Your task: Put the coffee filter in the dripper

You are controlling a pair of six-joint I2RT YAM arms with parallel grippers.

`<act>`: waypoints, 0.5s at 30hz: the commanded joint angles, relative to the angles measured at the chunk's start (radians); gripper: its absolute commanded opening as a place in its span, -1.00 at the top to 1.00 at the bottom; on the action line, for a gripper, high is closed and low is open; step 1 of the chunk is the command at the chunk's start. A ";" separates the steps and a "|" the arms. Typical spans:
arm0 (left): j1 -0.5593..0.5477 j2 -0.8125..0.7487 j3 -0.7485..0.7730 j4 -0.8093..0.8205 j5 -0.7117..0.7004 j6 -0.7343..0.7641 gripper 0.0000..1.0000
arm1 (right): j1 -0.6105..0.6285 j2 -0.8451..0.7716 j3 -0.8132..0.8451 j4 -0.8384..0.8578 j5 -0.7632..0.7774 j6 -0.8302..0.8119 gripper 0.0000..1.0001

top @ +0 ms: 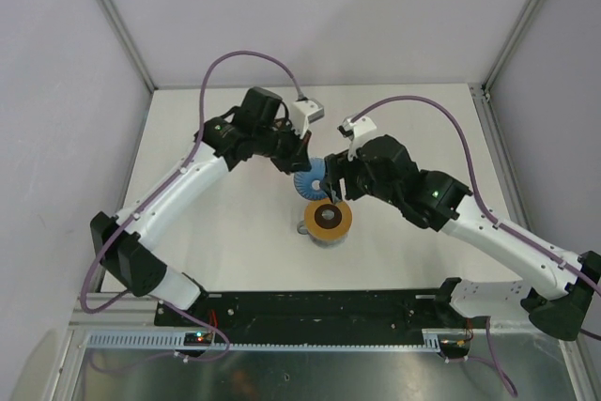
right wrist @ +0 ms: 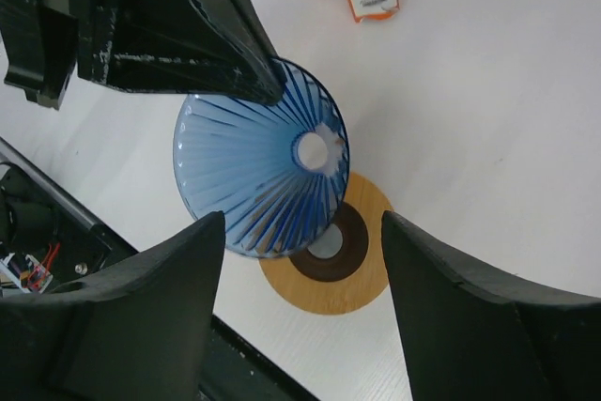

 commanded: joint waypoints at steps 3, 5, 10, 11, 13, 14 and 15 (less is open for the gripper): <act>-0.068 0.053 0.072 -0.029 0.109 -0.050 0.99 | 0.007 0.006 0.045 -0.095 -0.012 0.051 -0.31; -0.078 0.063 0.080 -0.032 0.131 -0.058 0.99 | 0.005 0.012 0.047 -0.124 0.004 0.065 -0.15; -0.082 0.073 0.078 -0.035 0.195 -0.089 0.99 | -0.012 0.030 0.056 -0.179 0.034 0.091 0.33; -0.081 0.073 0.076 -0.035 0.207 -0.099 0.99 | -0.018 0.035 0.059 -0.192 0.038 0.095 0.35; -0.081 0.073 0.075 -0.035 0.224 -0.109 1.00 | -0.025 0.048 0.063 -0.214 0.054 0.099 0.36; -0.081 0.072 0.074 -0.034 0.228 -0.112 1.00 | -0.027 0.056 0.064 -0.224 0.061 0.099 0.36; -0.082 0.069 0.073 -0.035 0.232 -0.114 0.99 | -0.031 0.060 0.065 -0.230 0.067 0.100 0.36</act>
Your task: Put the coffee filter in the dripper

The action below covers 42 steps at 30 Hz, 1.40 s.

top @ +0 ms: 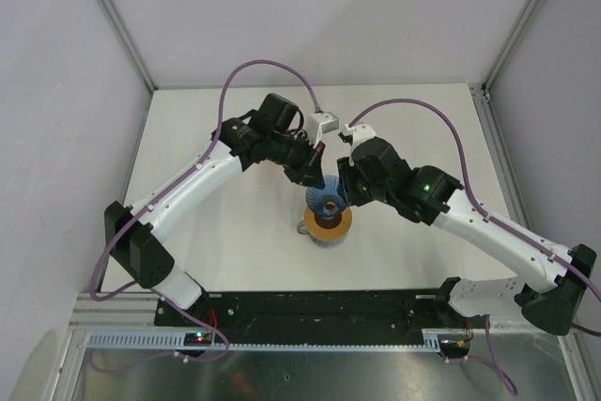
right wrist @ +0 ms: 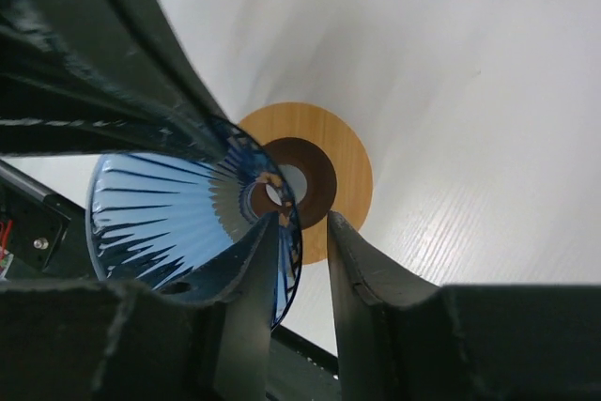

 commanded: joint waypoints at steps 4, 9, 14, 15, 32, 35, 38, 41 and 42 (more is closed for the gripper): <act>-0.005 -0.013 0.039 0.014 0.103 -0.055 1.00 | -0.018 0.041 0.050 -0.048 0.030 0.022 0.56; -0.005 0.001 0.015 0.016 0.102 -0.063 1.00 | -0.038 0.060 0.054 -0.039 0.001 0.017 0.96; -0.004 0.034 0.017 0.016 0.121 -0.068 1.00 | -0.076 0.096 0.055 -0.041 -0.063 0.009 1.00; -0.002 0.039 0.017 0.016 0.125 -0.068 1.00 | -0.087 0.101 0.055 -0.040 -0.081 0.009 1.00; 0.023 0.029 -0.049 0.021 0.120 -0.057 0.99 | -0.150 0.185 0.055 -0.031 -0.292 0.007 1.00; 0.026 0.035 -0.047 0.023 0.124 -0.060 0.99 | -0.150 0.187 0.055 -0.022 -0.286 0.006 1.00; 0.025 0.036 -0.040 0.024 0.128 -0.059 0.99 | -0.152 0.176 0.055 -0.028 -0.275 0.003 1.00; 0.027 0.044 -0.032 0.023 0.133 -0.060 1.00 | -0.164 0.167 0.055 -0.032 -0.265 -0.003 1.00; 0.027 0.051 -0.027 0.023 0.135 -0.061 0.99 | -0.168 0.168 0.055 -0.034 -0.264 -0.004 1.00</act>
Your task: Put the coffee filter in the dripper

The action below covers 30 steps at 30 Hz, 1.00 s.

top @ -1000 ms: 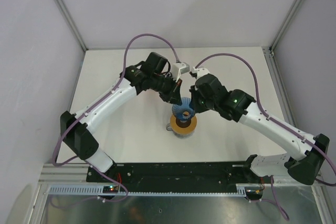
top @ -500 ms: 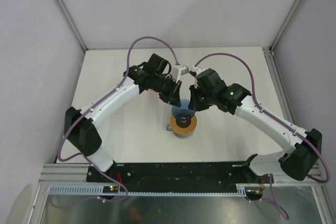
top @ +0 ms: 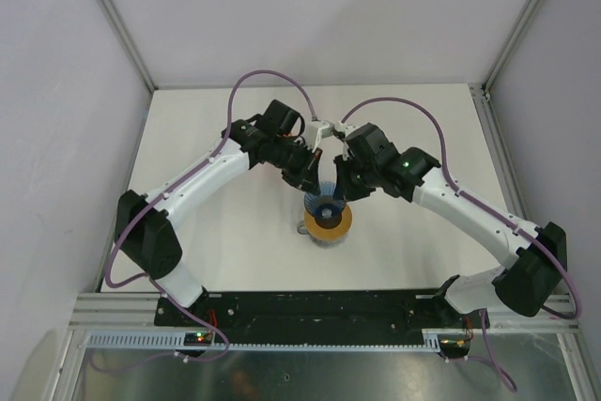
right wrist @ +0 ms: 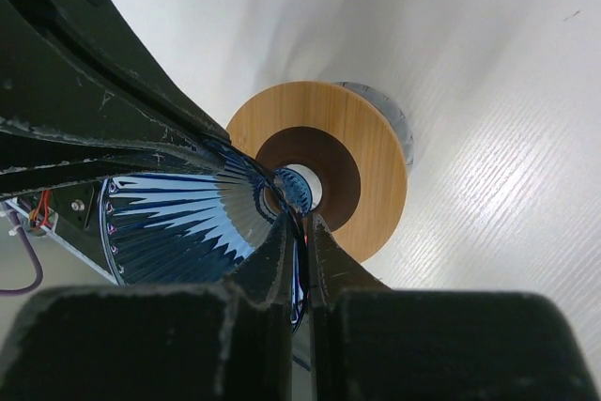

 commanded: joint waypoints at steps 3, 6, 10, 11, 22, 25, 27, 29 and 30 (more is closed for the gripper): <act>-0.008 0.005 0.046 0.026 0.113 -0.017 0.99 | -0.025 -0.003 0.029 -0.009 0.029 -0.029 1.00; -0.008 0.014 0.052 0.026 0.113 -0.018 1.00 | -0.028 0.002 0.029 -0.016 0.037 -0.035 1.00; -0.007 0.021 0.064 0.026 0.114 -0.016 0.99 | -0.036 0.012 0.029 -0.007 0.042 -0.043 1.00; -0.006 0.022 0.065 0.026 0.115 -0.016 1.00 | -0.037 0.014 0.029 -0.006 0.042 -0.045 1.00; 0.004 -0.021 0.070 0.026 0.107 -0.015 0.99 | -0.037 0.026 0.029 0.015 0.018 -0.049 1.00; 0.005 -0.025 0.065 0.026 0.105 -0.013 1.00 | -0.039 0.034 0.029 0.012 0.015 -0.051 1.00; 0.005 -0.025 0.059 0.026 0.108 -0.013 1.00 | -0.039 0.038 0.029 0.010 0.012 -0.052 1.00; 0.005 -0.028 0.056 0.026 0.112 -0.013 1.00 | -0.039 0.041 0.029 0.009 0.009 -0.053 1.00; 0.005 -0.029 0.056 0.026 0.112 -0.013 1.00 | -0.038 0.043 0.029 0.007 0.010 -0.053 1.00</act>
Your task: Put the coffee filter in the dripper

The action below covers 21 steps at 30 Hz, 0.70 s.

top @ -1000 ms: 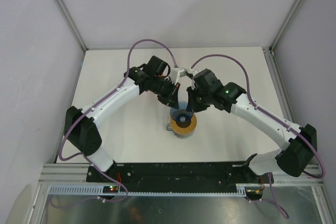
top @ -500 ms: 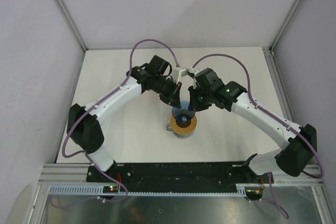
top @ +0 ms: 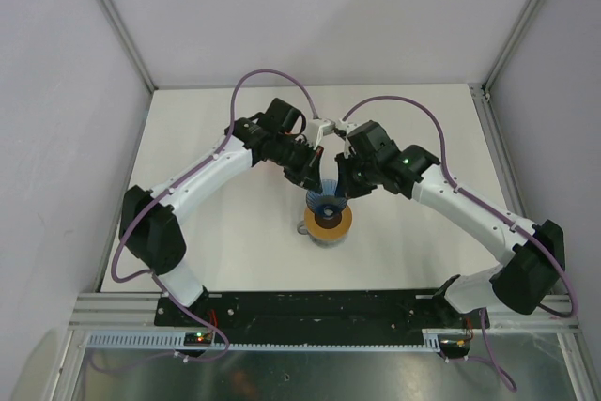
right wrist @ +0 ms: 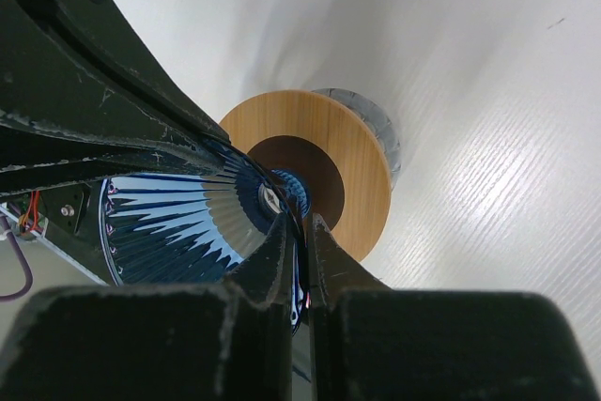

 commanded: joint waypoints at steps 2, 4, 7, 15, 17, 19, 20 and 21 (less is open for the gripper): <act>-0.006 -0.063 0.043 0.002 0.093 -0.005 1.00 | -0.008 0.030 0.029 -0.001 0.024 -0.023 1.00; -0.006 -0.060 0.039 0.002 0.092 -0.003 1.00 | -0.009 0.030 0.029 -0.004 0.026 -0.024 1.00; -0.005 -0.051 0.025 0.002 0.095 -0.004 0.99 | -0.010 0.029 0.029 -0.014 0.028 -0.022 1.00; -0.006 -0.042 0.004 0.002 0.108 -0.006 1.00 | -0.017 0.053 0.013 -0.047 0.016 -0.023 1.00; -0.005 -0.046 0.003 0.002 0.111 -0.008 0.99 | -0.020 0.052 0.006 -0.047 0.013 -0.022 1.00; -0.005 -0.050 0.005 0.002 0.117 -0.009 1.00 | -0.023 0.047 0.004 -0.047 0.009 -0.020 1.00; -0.005 -0.051 0.005 0.003 0.120 -0.010 1.00 | -0.025 0.042 0.003 -0.046 0.008 -0.020 1.00; -0.005 -0.052 0.004 0.002 0.121 -0.010 0.99 | -0.025 0.036 0.003 -0.048 0.007 -0.021 1.00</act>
